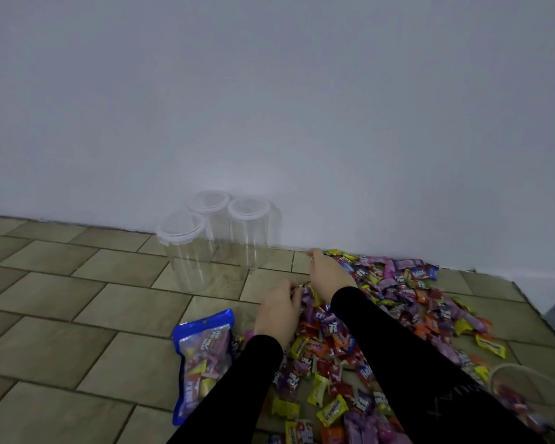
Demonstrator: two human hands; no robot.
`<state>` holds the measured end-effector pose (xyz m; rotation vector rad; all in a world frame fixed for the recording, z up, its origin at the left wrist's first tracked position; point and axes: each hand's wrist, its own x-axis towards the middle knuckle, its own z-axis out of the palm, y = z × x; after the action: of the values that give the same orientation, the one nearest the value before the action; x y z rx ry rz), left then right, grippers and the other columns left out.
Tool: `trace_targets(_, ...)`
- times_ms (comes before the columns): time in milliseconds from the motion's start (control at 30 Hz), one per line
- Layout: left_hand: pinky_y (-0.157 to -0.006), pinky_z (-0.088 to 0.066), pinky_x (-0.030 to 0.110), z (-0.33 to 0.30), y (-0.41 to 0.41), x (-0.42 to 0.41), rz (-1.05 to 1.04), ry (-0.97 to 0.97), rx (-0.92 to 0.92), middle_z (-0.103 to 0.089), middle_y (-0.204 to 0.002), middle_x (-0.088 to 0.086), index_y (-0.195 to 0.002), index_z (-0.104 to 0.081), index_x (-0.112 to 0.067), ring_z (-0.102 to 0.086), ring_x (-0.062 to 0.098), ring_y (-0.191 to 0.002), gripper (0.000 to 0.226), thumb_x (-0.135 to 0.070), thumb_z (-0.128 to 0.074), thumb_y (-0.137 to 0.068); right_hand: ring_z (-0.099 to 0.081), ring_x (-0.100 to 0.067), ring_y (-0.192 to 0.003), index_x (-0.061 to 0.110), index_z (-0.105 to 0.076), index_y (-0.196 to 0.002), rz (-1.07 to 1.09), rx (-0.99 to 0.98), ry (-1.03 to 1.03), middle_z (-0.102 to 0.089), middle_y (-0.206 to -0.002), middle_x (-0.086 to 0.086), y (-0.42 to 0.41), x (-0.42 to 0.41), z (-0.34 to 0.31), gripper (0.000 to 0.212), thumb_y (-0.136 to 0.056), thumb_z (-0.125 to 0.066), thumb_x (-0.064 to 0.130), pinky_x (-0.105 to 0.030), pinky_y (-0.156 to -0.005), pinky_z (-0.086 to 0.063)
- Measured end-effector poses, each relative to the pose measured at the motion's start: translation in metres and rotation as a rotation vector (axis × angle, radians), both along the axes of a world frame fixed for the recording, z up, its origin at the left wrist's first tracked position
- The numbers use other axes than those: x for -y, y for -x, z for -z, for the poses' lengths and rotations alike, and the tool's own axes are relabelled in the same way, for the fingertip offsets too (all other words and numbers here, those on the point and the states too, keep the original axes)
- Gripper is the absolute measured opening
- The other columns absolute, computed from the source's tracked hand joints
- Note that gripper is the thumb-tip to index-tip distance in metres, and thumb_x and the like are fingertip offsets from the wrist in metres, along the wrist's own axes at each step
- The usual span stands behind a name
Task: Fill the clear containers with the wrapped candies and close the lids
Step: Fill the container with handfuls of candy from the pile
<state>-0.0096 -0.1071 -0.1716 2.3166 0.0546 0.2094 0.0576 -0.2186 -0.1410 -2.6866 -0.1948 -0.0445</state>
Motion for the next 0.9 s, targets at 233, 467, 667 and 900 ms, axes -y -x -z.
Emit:
trace_targets(233, -0.073, -0.047, 0.038, -0.020, 0.014, 0.015, -0.022, 0.153, 0.059, -0.065, -0.083, 0.001, -0.096, -0.060, -0.015, -0.060, 0.020, -0.080, 0.023, -0.032, -0.044, -0.100, -0.060, -0.030, -0.105, 0.012, -0.044, -0.131, 0.055, 0.024, -0.182, -0.063, -0.118, -0.016, 0.021, 0.018, -0.026, 0.033, -0.100, -0.033, 0.016, -0.037, -0.087, -0.048)
trace_targets(467, -0.057, -0.034, 0.027, -0.047, 0.027, 0.042, -0.044, 0.315, 0.104, -0.061, -0.074, 0.001, -0.091, -0.059, -0.014, -0.057, 0.020, -0.073, 0.024, -0.031, -0.045, -0.101, -0.055, -0.023, -0.077, 0.011, -0.049, -0.129, 0.105, 0.161, -0.414, -0.064, -0.099, -0.014, 0.047, 0.034, -0.073, 0.033, -0.101, -0.033, 0.016, -0.028, -0.069, -0.039)
trace_targets(667, -0.057, -0.040, 0.027, -0.069, 0.040, 0.074, -0.053, 0.410, 0.190, -0.064, -0.076, -0.001, -0.092, -0.062, -0.018, -0.059, 0.014, -0.071, 0.025, -0.036, -0.047, -0.099, -0.054, -0.017, -0.082, 0.012, -0.050, -0.129, 0.121, 0.243, -0.539, -0.061, -0.104, -0.006, 0.071, 0.062, -0.113, 0.033, -0.101, -0.032, 0.017, -0.023, -0.072, -0.037)
trace_targets(900, -0.056, -0.039, 0.019, -0.091, 0.063, 0.116, 0.015, 0.483, 0.252, -0.064, -0.082, 0.005, -0.100, -0.062, -0.017, -0.054, 0.014, -0.068, 0.026, -0.036, -0.045, -0.101, -0.042, -0.010, -0.052, 0.016, -0.052, -0.124, 0.151, 0.256, -0.802, -0.054, -0.084, 0.004, 0.100, 0.110, -0.132, 0.030, -0.103, -0.030, 0.019, -0.024, -0.051, -0.043)
